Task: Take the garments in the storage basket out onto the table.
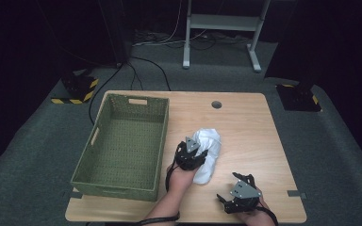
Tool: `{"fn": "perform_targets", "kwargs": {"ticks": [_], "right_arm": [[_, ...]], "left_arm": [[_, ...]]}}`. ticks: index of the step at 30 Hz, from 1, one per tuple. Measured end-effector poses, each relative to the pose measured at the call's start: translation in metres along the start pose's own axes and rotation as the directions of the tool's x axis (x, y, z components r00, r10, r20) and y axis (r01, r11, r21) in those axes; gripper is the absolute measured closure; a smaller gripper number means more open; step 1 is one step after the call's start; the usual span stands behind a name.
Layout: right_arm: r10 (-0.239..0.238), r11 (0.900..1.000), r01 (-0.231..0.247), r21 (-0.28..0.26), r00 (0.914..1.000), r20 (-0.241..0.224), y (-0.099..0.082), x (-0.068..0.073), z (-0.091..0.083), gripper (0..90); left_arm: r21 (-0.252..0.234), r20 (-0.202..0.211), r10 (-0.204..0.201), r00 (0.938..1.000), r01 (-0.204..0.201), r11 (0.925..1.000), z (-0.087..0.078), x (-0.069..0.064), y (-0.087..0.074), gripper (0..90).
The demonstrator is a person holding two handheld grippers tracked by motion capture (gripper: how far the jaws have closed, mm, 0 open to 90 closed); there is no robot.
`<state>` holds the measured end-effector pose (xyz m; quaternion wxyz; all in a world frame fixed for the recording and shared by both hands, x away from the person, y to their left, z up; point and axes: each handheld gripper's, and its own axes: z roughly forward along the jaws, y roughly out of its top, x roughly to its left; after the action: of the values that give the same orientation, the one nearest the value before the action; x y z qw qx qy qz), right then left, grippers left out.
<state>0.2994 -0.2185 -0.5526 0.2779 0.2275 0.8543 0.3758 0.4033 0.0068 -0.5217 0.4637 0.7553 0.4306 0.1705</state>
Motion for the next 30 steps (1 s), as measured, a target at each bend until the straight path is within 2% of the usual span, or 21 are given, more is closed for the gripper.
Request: {"fn": "perform_targets", "kwargs": {"ticks": [16, 20, 28, 30], "right_arm": [[-0.002, 1.0, 0.002, 0.0, 1.0, -0.001, -0.0001, 0.0002, -0.0002, 2.8], [-0.004, 1.0, 0.004, 0.0, 1.0, -0.001, 0.0, 0.0001, 0.0, 2.9], [-0.004, 1.0, 0.004, -0.001, 1.0, 0.0, 0.0, 0.0004, 0.0, 2.9], [-0.007, 1.0, 0.007, -0.001, 1.0, 0.0, 0.0001, 0.0004, 0.0001, 2.9]], "left_arm": [[0.024, -0.017, 0.0, 0.9999, 0.001, 0.9997, 0.0074, 0.0016, 0.0015, 60.0], [0.025, -0.017, -0.014, 0.9997, 0.015, 0.9996, 0.0086, 0.0034, 0.001, 58.9], [0.024, -0.019, -0.022, 0.9996, 0.023, 0.9995, 0.0067, 0.0032, 0.0003, 50.5], [0.019, -0.019, -0.036, 0.9992, 0.036, 0.9992, 0.0054, 0.0041, 0.0007, 47.4]]}}
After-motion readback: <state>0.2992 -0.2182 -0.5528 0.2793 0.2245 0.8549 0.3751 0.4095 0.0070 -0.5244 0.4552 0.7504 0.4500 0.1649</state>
